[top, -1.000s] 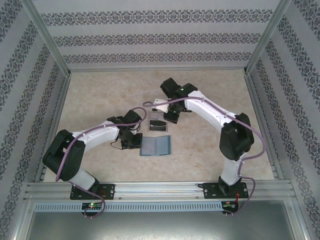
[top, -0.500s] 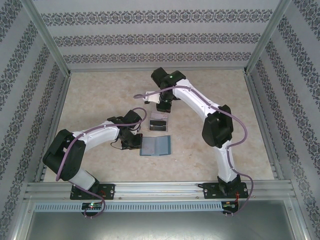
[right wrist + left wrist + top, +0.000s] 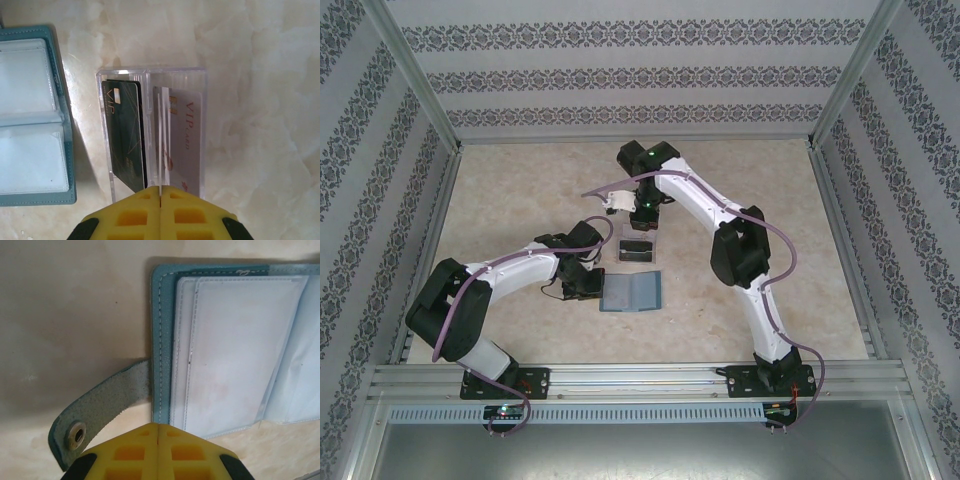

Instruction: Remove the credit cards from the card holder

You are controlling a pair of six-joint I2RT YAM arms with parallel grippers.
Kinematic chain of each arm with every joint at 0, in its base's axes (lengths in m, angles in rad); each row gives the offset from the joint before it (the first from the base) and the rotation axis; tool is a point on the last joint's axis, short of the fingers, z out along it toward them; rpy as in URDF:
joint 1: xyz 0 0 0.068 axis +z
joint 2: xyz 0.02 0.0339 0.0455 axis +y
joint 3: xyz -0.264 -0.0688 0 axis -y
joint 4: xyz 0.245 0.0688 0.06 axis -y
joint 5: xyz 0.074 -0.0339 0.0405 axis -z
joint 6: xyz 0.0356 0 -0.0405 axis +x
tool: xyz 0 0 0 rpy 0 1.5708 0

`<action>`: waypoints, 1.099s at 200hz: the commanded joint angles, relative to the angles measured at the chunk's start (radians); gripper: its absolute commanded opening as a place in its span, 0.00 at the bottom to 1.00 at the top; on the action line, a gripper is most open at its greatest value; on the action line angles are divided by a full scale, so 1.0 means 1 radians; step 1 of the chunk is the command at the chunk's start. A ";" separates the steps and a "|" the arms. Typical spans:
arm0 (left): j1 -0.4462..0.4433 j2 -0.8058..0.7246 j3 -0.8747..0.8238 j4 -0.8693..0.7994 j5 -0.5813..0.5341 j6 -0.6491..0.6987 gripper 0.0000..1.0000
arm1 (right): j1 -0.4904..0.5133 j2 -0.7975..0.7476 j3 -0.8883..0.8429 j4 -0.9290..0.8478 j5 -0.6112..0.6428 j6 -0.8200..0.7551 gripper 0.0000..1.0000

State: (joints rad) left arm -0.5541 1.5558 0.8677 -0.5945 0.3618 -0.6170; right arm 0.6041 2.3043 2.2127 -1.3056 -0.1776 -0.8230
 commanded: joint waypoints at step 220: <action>0.010 0.057 0.010 0.014 0.049 0.008 0.08 | 0.010 -0.454 -0.517 0.509 0.071 0.603 0.25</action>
State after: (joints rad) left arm -0.5541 1.5997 0.8680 -0.5941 0.3885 -0.6167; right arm 0.6048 1.9446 1.8103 -0.9527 -0.0868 -0.4603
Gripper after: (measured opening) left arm 0.080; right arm 0.260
